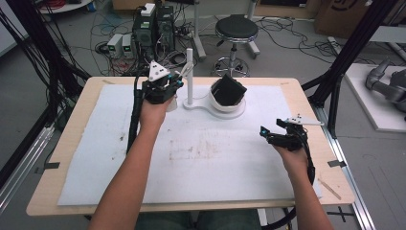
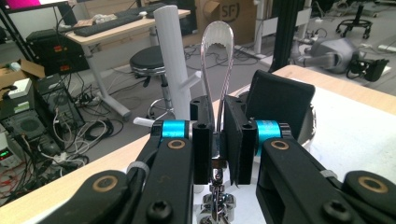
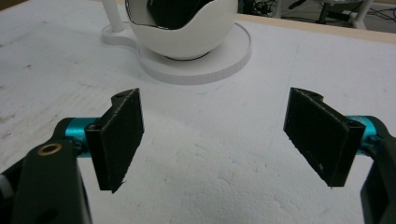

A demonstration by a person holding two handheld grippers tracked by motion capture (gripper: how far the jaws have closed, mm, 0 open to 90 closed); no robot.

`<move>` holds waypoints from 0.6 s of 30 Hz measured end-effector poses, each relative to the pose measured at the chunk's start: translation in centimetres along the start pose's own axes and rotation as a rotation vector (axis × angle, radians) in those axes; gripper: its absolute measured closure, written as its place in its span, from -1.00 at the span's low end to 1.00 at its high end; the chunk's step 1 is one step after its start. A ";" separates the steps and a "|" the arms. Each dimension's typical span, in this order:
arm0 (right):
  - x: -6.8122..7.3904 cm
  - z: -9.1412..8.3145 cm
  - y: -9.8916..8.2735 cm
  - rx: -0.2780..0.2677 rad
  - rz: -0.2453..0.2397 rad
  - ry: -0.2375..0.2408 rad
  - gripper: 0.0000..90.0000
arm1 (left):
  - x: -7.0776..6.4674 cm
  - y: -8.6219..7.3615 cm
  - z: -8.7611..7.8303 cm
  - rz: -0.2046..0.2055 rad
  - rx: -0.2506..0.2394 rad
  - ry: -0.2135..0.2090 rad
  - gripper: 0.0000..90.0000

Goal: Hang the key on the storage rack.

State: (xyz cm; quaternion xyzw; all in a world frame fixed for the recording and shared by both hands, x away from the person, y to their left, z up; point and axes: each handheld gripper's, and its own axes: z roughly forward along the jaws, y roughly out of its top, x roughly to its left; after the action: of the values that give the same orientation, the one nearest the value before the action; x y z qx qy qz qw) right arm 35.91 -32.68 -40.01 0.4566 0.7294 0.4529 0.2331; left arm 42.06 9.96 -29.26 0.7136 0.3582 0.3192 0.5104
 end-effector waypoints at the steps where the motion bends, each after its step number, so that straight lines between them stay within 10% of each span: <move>1: 0.0 0.0 0.0 0.002 0.002 -0.001 -0.55 | 0.1 0.0 0.2 0.003 0.005 0.010 0.82; 18: -0.4 -0.1 -0.2 0.006 0.009 -0.004 -0.55 | 0.7 -2.3 3.3 -0.026 0.094 0.049 0.81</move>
State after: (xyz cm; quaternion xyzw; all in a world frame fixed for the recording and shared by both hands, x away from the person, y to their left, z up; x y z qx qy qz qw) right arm 35.97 -33.12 -40.16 0.4613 0.7283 0.4509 0.2310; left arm 44.69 9.38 -32.26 0.7241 0.3944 0.3126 0.4715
